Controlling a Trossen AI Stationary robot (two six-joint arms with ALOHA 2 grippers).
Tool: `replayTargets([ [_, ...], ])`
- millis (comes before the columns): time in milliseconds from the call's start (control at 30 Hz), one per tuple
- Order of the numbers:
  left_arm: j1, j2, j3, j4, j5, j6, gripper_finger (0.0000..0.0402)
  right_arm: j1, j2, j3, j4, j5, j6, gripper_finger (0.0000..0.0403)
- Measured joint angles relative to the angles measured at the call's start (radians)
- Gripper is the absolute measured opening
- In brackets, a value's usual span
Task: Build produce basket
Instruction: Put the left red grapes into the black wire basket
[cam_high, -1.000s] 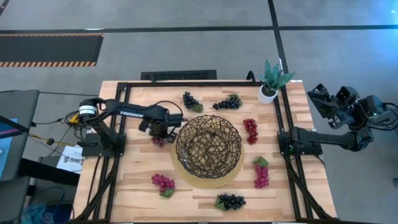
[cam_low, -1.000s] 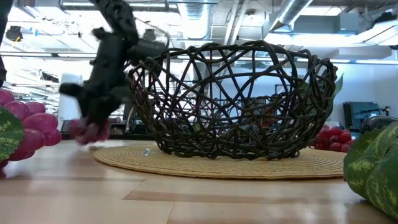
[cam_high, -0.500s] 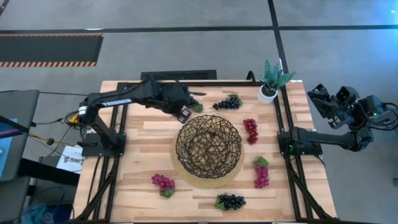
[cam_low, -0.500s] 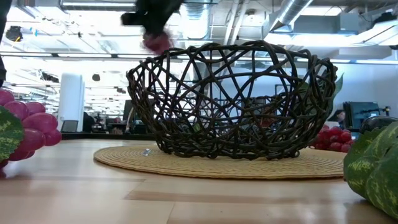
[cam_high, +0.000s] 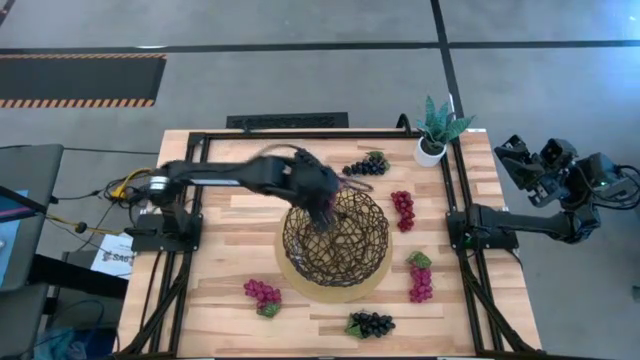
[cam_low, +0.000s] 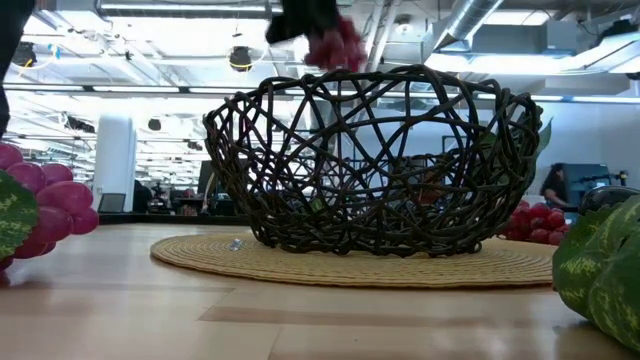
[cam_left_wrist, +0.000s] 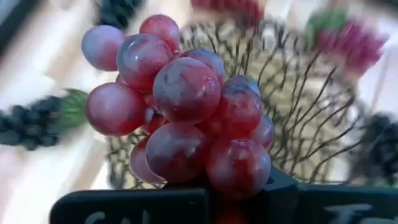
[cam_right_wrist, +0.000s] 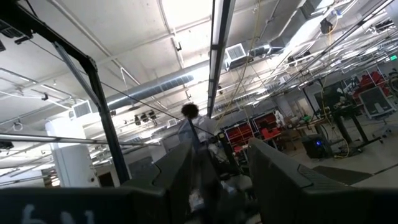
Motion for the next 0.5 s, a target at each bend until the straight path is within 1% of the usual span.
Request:
replayTargets([
  [200, 0.000, 0.171, -0.001, -0.011, 0.124, 0.062, 0.0002, 0.000, 0.000, 0.000, 0.000, 0.000, 0.012, 0.0175],
  [300, 0.000, 0.229, -0.001, -0.012, 0.135, 0.073, 0.0002, 0.000, 0.000, 0.000, 0.000, 0.000, 0.017, 0.0175],
  [367, 0.001, 0.244, -0.002, -0.017, 0.135, 0.073, 0.0006, 0.000, 0.000, 0.000, -0.005, 0.000, 0.017, 0.0175],
  [500, 0.000, 0.254, 0.010, -0.009, 0.122, 0.078, 0.0039, 0.000, 0.000, 0.000, -0.034, 0.000, 0.017, 0.0175],
])
